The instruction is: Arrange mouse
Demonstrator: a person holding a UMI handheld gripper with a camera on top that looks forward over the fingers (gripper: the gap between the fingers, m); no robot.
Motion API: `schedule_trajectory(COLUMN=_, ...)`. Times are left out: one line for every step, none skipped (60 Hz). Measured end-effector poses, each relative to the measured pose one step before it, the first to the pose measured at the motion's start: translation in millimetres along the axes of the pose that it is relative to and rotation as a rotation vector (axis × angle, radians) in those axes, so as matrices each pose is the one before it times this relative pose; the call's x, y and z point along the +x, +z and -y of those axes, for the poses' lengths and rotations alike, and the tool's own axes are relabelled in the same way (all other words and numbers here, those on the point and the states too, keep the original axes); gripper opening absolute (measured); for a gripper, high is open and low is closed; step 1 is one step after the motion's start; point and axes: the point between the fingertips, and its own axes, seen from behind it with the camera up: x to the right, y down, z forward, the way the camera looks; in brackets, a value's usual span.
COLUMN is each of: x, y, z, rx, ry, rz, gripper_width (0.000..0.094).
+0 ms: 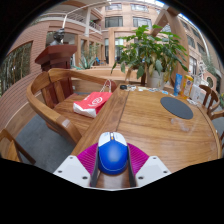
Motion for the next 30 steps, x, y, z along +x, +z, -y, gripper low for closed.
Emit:
schedule_trajectory(x=-0.11, y=0.25, z=0.04, rx=-0.00058, ry=-0.0003, rz=-0.00198, gripper_width=0.0431)
schedule_trajectory(x=-0.17, y=0.19, z=0.43, rx=0.00004, ry=0.0007, rz=-0.00045, gripper_width=0.0421)
schedule_trajectory(x=0.09, y=0.36, z=0.23, rx=-0.00182, ry=0.0009, rz=0.00094, gripper_width=0.0404)
schedule_trajectory(x=-0.28, y=0.48, z=0.22, rx=-0.00244, ry=0.0050, rz=0.00203, gripper_width=0.0393)
schedule_trajectory(x=-0.15, y=0.07, z=0.37, rx=-0.00296, ry=0.0073, rz=0.00279, gripper_width=0.0390)
schedule_trajectory(x=-0.23, y=0.28, z=0.78, rx=-0.00189, ry=0.0065, rz=0.00307, gripper_width=0.0370)
schedule_trajectory(x=0.11, y=-1.08, z=1.09, rx=0.00056, ry=0.0014, rz=0.00153, gripper_width=0.0369)
schedule_trajectory(x=0.23, y=-0.04, z=1.94, rx=0.00121, ry=0.0012, rz=0.00215, gripper_width=0.0369)
schedule_trajectory(x=0.21, y=-0.26, z=3.13, rx=0.00384, ry=-0.0018, rz=0.00207, gripper_width=0.0368)
schedule_trajectory(x=0.52, y=-0.41, z=4.90, rx=0.00830, ry=-0.0040, rz=0.00138, gripper_width=0.0368)
schedule_trajectory(x=0.45, y=-0.76, z=6.31, rx=0.01206, ry=-0.0055, rz=0.00202, gripper_width=0.0368)
schedule_trajectory(x=0.42, y=-1.22, z=8.10, rx=0.01620, ry=-0.0015, rz=0.00288, gripper_width=0.0370)
schedule_trajectory(x=-0.08, y=-1.48, z=10.16, rx=0.01927, ry=0.0090, rz=0.00402, gripper_width=0.0370)
schedule_trajectory(x=0.01, y=-2.09, z=10.38, rx=0.02461, ry=0.0098, rz=0.00772, gripper_width=0.0369)
schedule_trajectory(x=-0.72, y=-1.78, z=11.32, rx=0.02066, ry=0.0056, rz=0.01028, gripper_width=0.0369)
schedule_trajectory(x=-0.68, y=-1.74, z=11.91, rx=0.01754, ry=-0.0003, rz=0.01179, gripper_width=0.0370)
schedule_trajectory(x=-0.32, y=-1.64, z=12.98, rx=0.01993, ry=0.0040, rz=0.01154, gripper_width=0.0370)
schedule_trajectory(x=-0.29, y=-1.68, z=14.47, rx=0.02385, ry=0.0121, rz=0.01094, gripper_width=0.0371)
schedule_trajectory(x=-0.28, y=-1.82, z=15.48, rx=0.02506, ry=0.0132, rz=0.01190, gripper_width=0.0371)
schedule_trajectory(x=-0.37, y=-1.69, z=15.83, rx=0.02392, ry=0.0064, rz=0.01325, gripper_width=0.0369)
schedule_trajectory(x=-2.29, y=0.77, z=17.60, rx=0.02420, ry=0.0008, rz=0.00999, gripper_width=0.0369)
schedule_trajectory(x=0.18, y=-4.50, z=17.83, rx=0.02424, ry=0.0022, rz=0.00804, gripper_width=0.0370)
schedule_trajectory(x=2.97, y=-1.36, z=18.54, rx=0.03421, ry=0.0045, rz=0.00501, gripper_width=0.0369)
schedule_trajectory(x=4.59, y=-0.59, z=19.36, rx=0.03798, ry=0.0036, rz=-0.00067, gripper_width=0.0370)
schedule_trajectory(x=5.75, y=0.59, z=18.66, rx=0.03738, ry=-0.0032, rz=-0.00516, gripper_width=0.0370)
schedule_trajectory(x=6.44, y=1.13, z=17.20, rx=0.03208, ry=-0.0110, rz=-0.00750, gripper_width=0.0371)
schedule_trajectory(x=7.93, y=4.74, z=14.36, rx=0.03023, ry=-0.0142, rz=-0.00609, gripper_width=0.0370)
schedule_trajectory(x=4.92, y=3.69, z=16.67, rx=0.02486, ry=-0.0062, rz=-0.00645, gripper_width=0.0369)
schedule_trajectory(x=7.41, y=3.55, z=14.19, rx=0.01620, ry=0.0003, rz=-0.00847, gripper_width=0.0369)
schedule_trajectory(x=8.18, y=3.76, z=11.95, rx=0.02161, ry=0.0031, rz=-0.00547, gripper_width=0.0369)
